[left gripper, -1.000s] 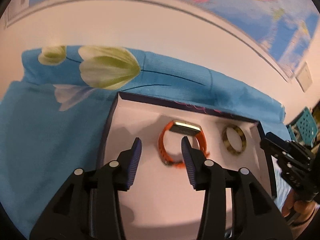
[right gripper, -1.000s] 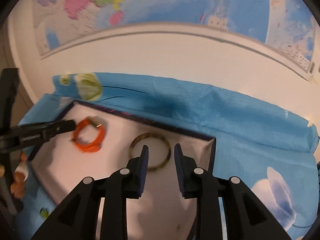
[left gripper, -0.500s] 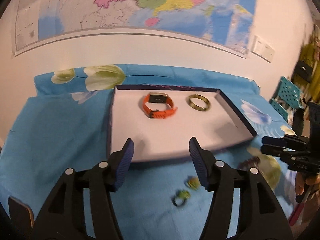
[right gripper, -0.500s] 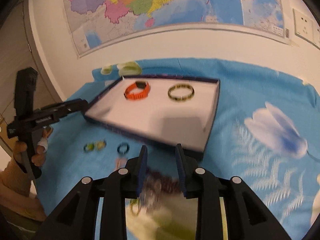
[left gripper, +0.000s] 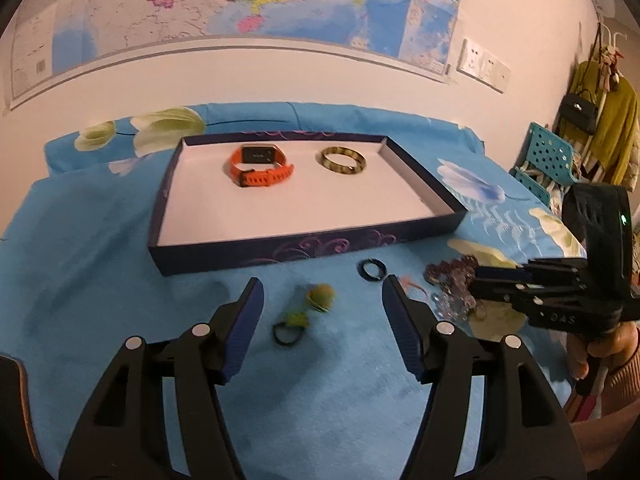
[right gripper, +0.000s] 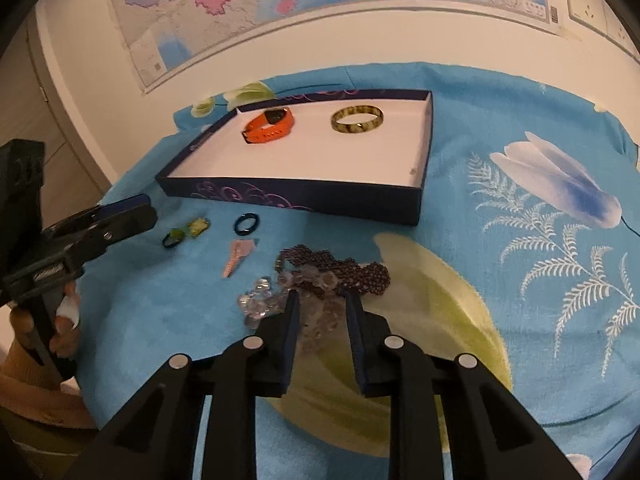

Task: Organize jewelry
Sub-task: 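Withdraw both tools from the box back toward the loose jewelry, then grasp the pink hair tie with the left tool while the right tool grasps the crystal bracelet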

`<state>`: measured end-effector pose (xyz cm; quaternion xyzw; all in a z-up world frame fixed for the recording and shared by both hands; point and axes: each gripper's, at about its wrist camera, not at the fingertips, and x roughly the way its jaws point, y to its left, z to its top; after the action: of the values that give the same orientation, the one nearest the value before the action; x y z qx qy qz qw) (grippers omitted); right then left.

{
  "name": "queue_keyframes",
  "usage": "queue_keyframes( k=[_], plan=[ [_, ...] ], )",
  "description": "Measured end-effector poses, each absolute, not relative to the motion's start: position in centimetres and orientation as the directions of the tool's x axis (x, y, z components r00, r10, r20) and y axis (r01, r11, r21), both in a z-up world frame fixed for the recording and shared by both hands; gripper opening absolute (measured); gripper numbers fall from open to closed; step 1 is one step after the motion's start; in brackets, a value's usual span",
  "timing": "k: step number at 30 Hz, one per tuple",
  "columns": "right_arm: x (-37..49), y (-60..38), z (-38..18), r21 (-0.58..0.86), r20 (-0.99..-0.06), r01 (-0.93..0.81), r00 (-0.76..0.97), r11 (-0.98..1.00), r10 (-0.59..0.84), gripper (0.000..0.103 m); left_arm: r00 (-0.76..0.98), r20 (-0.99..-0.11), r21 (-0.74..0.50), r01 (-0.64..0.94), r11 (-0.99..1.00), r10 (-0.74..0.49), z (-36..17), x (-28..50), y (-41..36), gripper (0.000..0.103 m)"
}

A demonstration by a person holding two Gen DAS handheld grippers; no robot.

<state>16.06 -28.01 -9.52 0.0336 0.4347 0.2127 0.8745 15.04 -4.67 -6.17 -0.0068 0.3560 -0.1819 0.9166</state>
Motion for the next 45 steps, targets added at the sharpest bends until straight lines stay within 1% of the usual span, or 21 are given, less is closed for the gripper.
queue_keyframes(
  k=[2, 3, 6, 13, 18, 22, 25, 27, 31, 33, 34, 36, 40, 41, 42, 45],
  plan=[
    [16.0, -27.8, -9.5, 0.234, -0.743, -0.351, 0.537, 0.907, 0.400, 0.022, 0.679, -0.651, -0.127, 0.342, 0.931, -0.339, -6.3, 14.7, -5.2, 0.063],
    [16.0, -27.8, -9.6, 0.241, -0.739, -0.358, 0.535, 0.902, 0.410, 0.014, 0.678, -0.652, -0.119, 0.350, 0.929, -0.339, -6.4, 14.6, -5.4, 0.065],
    [15.7, -27.8, -9.3, 0.232, -0.732, -0.364, 0.545, 0.902, 0.408, 0.008, 0.668, -0.659, -0.105, 0.374, 0.921, -0.347, -6.7, 14.4, -6.2, 0.065],
    [15.2, -28.6, -7.5, 0.281, -0.679, -0.370, 0.576, 0.885, 0.456, 0.008, 0.636, -0.666, -0.103, 0.438, 0.893, -0.389, -6.9, 13.9, -8.0, 0.063],
    [14.9, -28.5, -5.8, 0.285, -0.640, -0.390, 0.602, 0.876, 0.477, 0.008, 0.578, -0.697, -0.134, 0.478, 0.868, -0.425, -7.6, 14.6, -9.7, 0.055],
    [14.7, -28.3, -4.7, 0.276, -0.619, -0.405, 0.619, 0.871, 0.484, 0.008, 0.542, -0.716, -0.164, 0.481, 0.861, -0.439, -8.3, 15.5, -10.6, 0.054],
    [14.7, -28.4, -4.0, 0.277, -0.603, -0.409, 0.631, 0.869, 0.489, 0.008, 0.511, -0.736, -0.183, 0.480, 0.858, -0.444, -8.8, 16.3, -11.3, 0.049],
    [14.9, -28.6, -3.6, 0.276, -0.593, -0.411, 0.638, 0.869, 0.491, 0.008, 0.494, -0.746, -0.194, 0.482, 0.855, -0.447, -9.1, 16.7, -11.7, 0.042],
    [15.2, -28.6, -3.4, 0.270, -0.589, -0.412, 0.644, 0.870, 0.488, 0.008, 0.477, -0.753, -0.217, 0.469, 0.856, -0.452, -9.5, 17.6, -12.0, 0.036],
    [15.5, -28.6, -3.4, 0.272, -0.588, -0.411, 0.644, 0.870, 0.488, 0.008, 0.470, -0.755, -0.233, 0.459, 0.857, -0.457, -9.6, 18.0, -12.0, 0.026],
    [15.5, -28.6, -3.5, 0.273, -0.588, -0.412, 0.644, 0.870, 0.489, 0.008, 0.472, -0.756, -0.233, 0.453, 0.860, -0.453, -9.7, 18.1, -12.0, 0.024],
    [15.6, -28.6, -3.5, 0.273, -0.588, -0.411, 0.644, 0.869, 0.490, 0.008, 0.469, -0.758, -0.241, 0.446, 0.862, -0.454, -9.8, 18.3, -11.8, 0.015],
    [15.9, -28.6, -3.7, 0.278, -0.590, -0.413, 0.639, 0.867, 0.493, 0.008, 0.471, -0.753, -0.256, 0.436, 0.863, -0.460, -9.7, 18.3, -11.6, 0.011],
    [16.0, -28.5, -3.7, 0.279, -0.590, -0.414, 0.638, 0.867, 0.495, 0.008, 0.472, -0.751, -0.258, 0.434, 0.863, -0.461, -9.6, 18.3, -11.5, 0.005],
    [16.1, -28.5, -3.7, 0.278, -0.590, -0.415, 0.637, 0.866, 0.495, 0.008, 0.469, -0.750, -0.264, 0.434, 0.861, -0.467, -9.6, 18.3, -11.4, 0.004],
    [16.3, -28.4, -3.5, 0.276, -0.586, -0.424, 0.637, 0.863, 0.500, 0.008, 0.468, -0.746, -0.273, 0.435, 0.858, -0.475, -9.6, 18.2, -11.3, 0.004]
  ],
)
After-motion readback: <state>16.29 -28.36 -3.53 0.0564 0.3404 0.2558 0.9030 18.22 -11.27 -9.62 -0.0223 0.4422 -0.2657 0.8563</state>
